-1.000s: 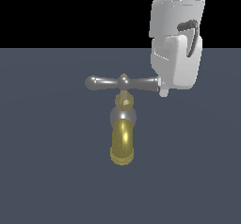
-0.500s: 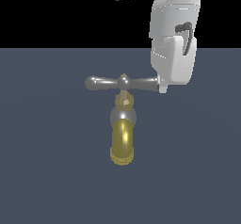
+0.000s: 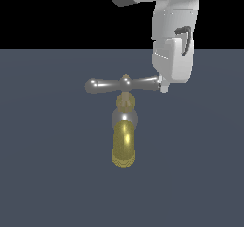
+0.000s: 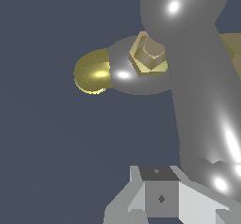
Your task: Turn on the faucet by rotating a designated handle.
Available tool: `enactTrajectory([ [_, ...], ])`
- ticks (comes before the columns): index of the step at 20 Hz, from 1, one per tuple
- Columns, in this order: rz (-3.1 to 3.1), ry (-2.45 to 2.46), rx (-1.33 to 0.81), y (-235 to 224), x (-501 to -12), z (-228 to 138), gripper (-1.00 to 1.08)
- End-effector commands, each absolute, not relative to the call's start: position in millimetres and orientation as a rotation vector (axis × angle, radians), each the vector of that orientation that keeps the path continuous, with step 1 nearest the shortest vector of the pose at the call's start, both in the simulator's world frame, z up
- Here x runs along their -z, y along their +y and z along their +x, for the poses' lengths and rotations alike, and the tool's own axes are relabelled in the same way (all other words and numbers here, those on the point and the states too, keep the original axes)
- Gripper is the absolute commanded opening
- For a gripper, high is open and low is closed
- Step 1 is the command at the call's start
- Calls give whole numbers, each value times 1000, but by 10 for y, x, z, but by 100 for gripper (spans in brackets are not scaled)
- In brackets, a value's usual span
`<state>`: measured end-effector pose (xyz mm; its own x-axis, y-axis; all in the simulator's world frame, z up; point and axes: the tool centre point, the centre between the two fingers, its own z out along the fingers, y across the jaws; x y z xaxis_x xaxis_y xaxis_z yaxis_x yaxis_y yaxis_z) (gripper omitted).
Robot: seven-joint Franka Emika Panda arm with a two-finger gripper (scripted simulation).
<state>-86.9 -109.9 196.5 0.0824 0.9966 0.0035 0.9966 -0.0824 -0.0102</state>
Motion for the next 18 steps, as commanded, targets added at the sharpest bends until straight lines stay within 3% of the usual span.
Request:
enactTrajectory([
  [1, -2310, -2130, 0, -1117, -1985, -763, -100],
  [18, -2316, -2115, -7, -1122, -1966, -414, -100],
])
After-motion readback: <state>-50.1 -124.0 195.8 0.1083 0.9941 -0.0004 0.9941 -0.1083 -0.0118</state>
